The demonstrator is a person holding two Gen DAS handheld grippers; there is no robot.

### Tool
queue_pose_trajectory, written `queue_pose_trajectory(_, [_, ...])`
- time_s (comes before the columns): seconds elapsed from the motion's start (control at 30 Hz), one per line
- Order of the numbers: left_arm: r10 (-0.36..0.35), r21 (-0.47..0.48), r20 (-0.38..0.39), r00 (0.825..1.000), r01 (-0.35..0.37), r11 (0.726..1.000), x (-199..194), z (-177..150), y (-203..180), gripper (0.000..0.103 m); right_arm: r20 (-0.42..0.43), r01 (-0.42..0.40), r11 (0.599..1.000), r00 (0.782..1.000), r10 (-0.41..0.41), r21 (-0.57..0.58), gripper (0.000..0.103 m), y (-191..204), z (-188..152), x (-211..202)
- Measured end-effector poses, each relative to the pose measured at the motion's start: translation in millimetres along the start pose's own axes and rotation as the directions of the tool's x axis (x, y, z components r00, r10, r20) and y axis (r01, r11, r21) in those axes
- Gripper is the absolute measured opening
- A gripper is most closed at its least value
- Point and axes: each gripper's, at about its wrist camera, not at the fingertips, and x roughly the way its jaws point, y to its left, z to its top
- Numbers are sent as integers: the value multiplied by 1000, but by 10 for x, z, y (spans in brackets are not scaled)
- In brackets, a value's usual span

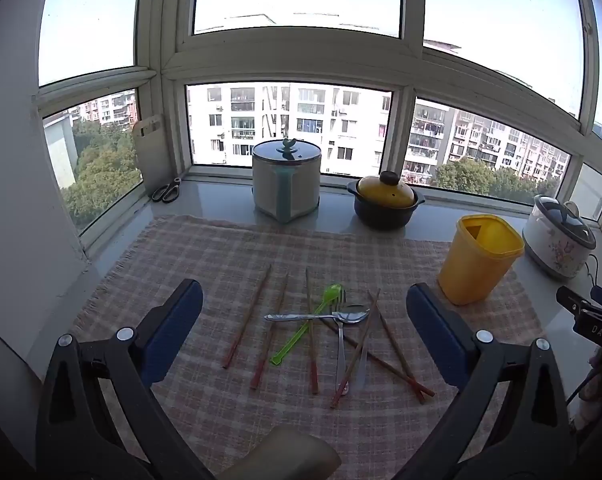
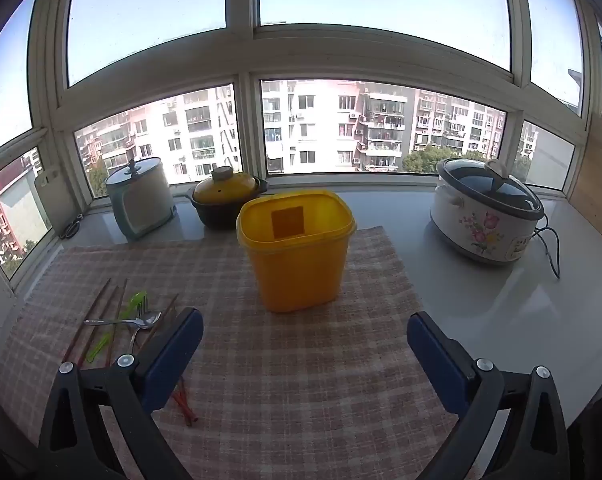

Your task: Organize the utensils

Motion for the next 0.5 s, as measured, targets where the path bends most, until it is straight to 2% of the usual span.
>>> queue_pose_trajectory(0.33, [1, 6, -7, 1000, -1, 1000, 8, 64, 29, 103, 11, 6, 1000, 1000, -6, -6, 103, 21, 31, -2])
queue_pose_trajectory(0.5, [-1, 1, -8, 1000, 1, 1000, 31, 67, 43, 103, 23, 15, 1000, 1000, -14, -10, 103, 34, 170, -29])
